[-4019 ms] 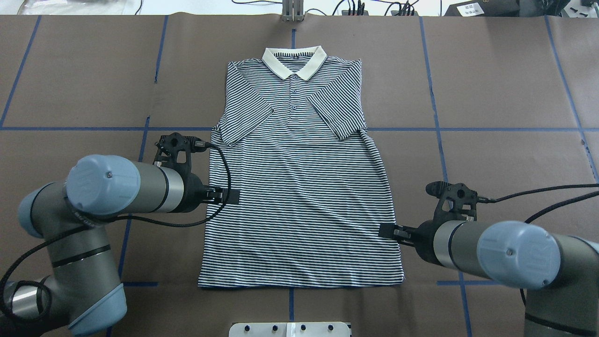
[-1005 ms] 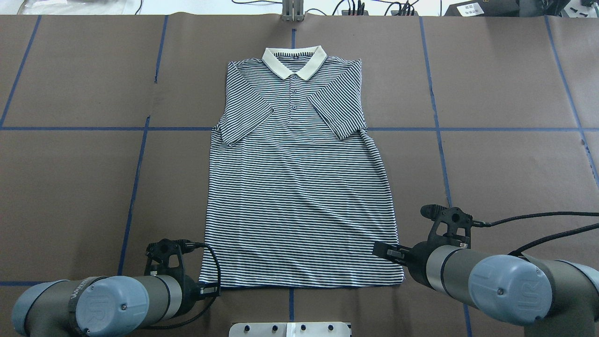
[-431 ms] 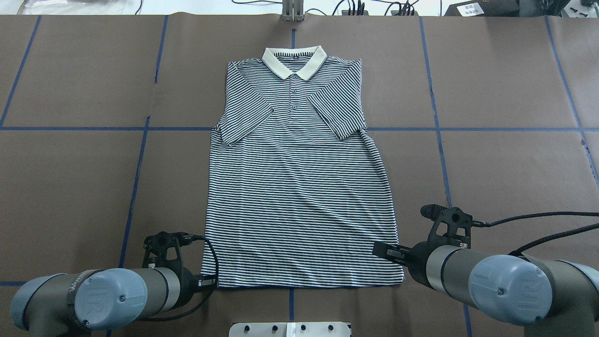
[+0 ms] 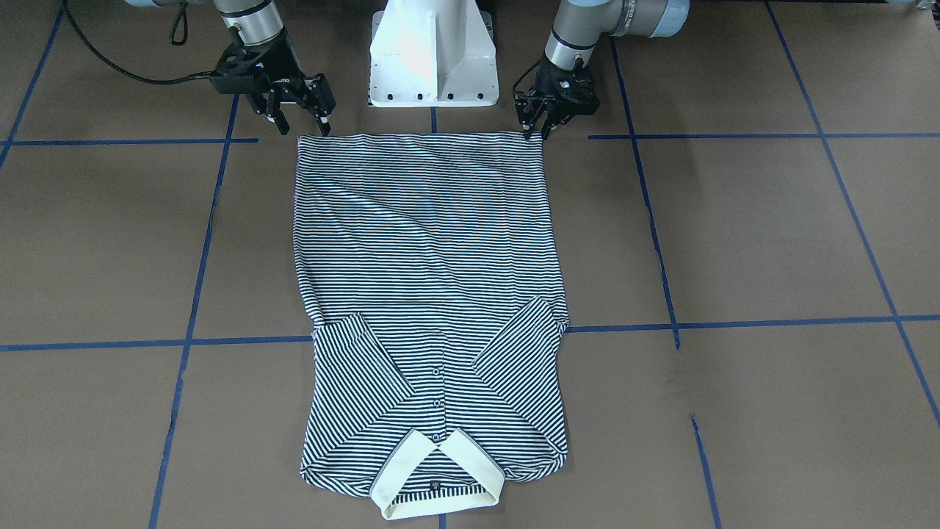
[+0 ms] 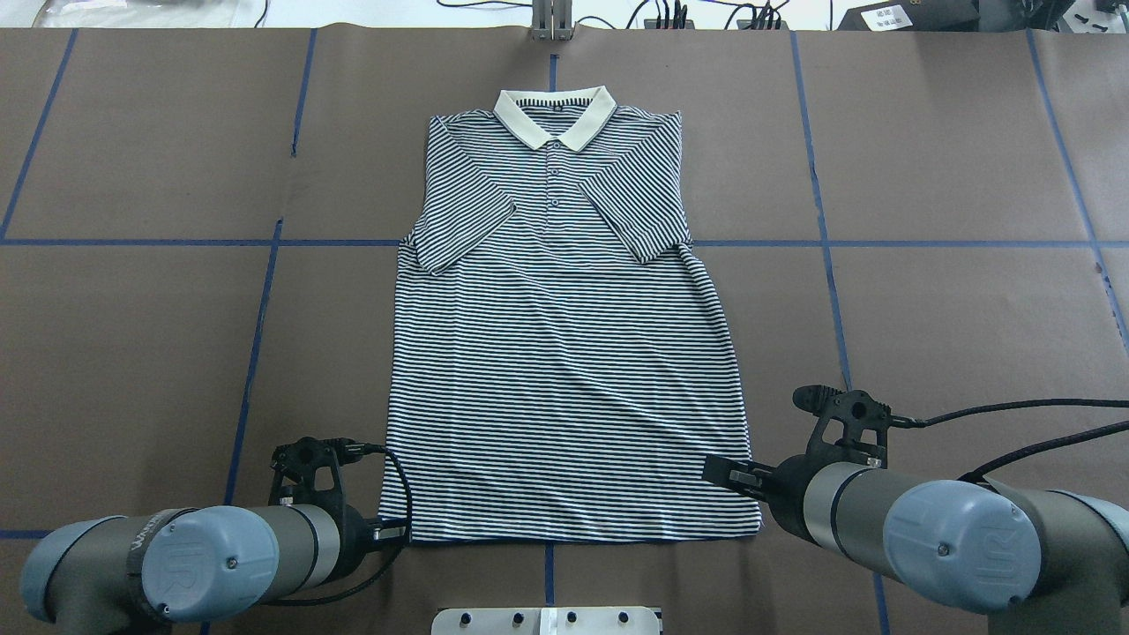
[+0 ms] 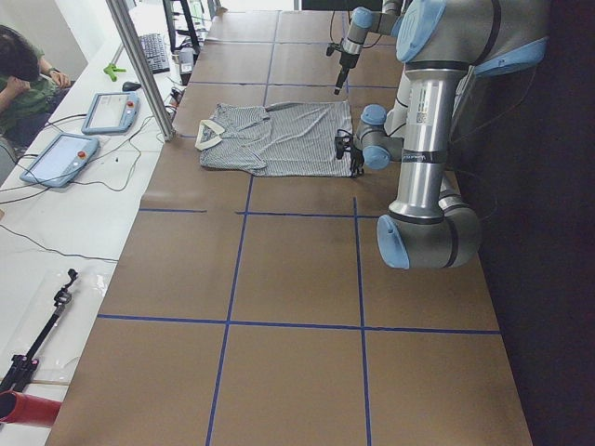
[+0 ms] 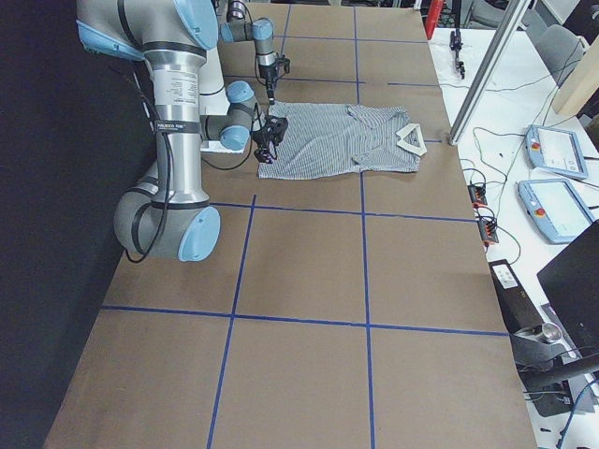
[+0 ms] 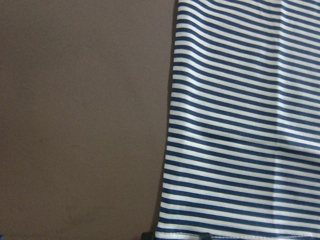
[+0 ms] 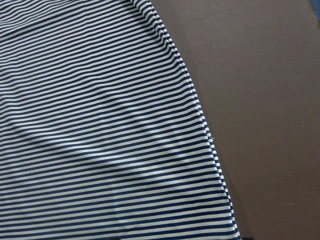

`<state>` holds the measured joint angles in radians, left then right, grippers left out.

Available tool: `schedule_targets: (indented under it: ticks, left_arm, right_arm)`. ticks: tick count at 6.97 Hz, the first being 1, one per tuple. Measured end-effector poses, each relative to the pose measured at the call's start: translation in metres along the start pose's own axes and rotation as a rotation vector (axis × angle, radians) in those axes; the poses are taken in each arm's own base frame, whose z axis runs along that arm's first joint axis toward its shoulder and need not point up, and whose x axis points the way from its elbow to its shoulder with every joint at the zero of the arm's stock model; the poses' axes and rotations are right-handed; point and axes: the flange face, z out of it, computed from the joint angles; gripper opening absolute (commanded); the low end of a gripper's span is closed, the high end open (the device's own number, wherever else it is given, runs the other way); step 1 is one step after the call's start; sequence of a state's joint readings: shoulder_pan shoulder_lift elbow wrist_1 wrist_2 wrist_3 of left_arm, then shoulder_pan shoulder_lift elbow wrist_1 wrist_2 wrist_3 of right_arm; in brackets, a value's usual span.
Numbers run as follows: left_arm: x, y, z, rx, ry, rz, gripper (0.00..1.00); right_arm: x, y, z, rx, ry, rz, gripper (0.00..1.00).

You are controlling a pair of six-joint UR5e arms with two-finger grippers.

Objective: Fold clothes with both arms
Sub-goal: 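Pinch the hem corners with both grippers, adjusting the grip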

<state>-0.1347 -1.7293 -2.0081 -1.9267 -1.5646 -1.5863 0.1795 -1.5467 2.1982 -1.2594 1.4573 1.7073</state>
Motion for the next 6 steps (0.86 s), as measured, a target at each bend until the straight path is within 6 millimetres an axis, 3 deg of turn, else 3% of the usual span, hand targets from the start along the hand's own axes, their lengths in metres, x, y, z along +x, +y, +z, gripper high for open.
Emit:
schedule_targets:
  ticks: [1, 6]
  left_arm:
    - [0.0000, 0.0002, 0.0000, 0.000, 0.000, -0.002, 0.00]
    - [0.0016, -0.0026, -0.0047, 0.006, 0.009, -0.004, 0.00]
  right_arm:
    - [0.0001, 0.0000, 0.0000, 0.000, 0.000, 0.000, 0.86]
    - [0.0053, -0.0021, 0.0041, 0.022, 0.013, -0.001, 0.86]
